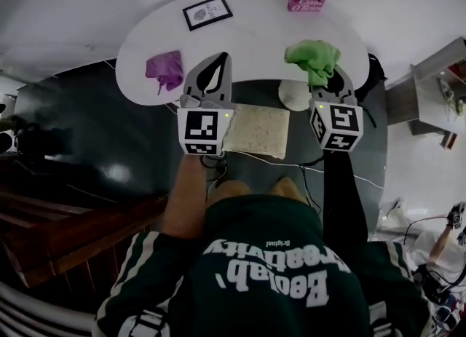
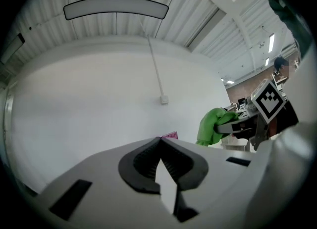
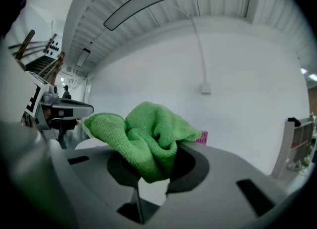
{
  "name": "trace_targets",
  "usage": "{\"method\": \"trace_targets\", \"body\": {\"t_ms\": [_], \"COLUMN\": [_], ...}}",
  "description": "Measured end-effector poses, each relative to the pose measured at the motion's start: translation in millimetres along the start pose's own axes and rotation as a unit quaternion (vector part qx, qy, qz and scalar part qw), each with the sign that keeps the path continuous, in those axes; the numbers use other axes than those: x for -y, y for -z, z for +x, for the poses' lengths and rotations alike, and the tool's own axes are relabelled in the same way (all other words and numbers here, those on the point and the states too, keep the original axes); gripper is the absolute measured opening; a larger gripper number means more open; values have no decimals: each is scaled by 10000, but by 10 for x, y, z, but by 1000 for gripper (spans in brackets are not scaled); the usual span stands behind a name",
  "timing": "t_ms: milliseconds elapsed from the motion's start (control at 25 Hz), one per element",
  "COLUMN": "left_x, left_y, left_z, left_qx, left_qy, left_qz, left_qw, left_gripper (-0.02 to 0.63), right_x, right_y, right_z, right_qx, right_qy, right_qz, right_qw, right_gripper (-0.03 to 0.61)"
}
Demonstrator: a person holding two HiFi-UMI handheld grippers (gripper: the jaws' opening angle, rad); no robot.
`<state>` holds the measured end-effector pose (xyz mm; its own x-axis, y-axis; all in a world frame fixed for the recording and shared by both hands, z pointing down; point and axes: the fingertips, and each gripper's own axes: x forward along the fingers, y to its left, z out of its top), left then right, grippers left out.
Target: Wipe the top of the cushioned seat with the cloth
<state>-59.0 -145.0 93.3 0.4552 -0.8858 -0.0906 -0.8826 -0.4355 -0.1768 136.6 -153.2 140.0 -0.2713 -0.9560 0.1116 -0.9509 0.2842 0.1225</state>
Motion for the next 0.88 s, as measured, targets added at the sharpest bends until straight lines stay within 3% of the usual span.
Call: {"method": "trace_targets", "body": {"t_ms": [200,600,880], "left_x": [44,105,158], "left_y": [-151,-315,-426], "left_z": [-181,-414,-291], "left_qx": [105,253,229], "left_qy": [14,-23,7], "left_qz": [131,256,289], "left_qw": [9999,9994,9993], "left_gripper": [15,15,15], "right_x": [-92,-228,-221], "right_y": [-227,-338,-469], "right_z": [-267,-523,-497], "right_qx": [384,616,692], "right_qy": [0,-85,-178], "right_qz": [-50,-165,-672], "right_qw": [9993,9979,9952], "right_gripper": [92,92,89]}}
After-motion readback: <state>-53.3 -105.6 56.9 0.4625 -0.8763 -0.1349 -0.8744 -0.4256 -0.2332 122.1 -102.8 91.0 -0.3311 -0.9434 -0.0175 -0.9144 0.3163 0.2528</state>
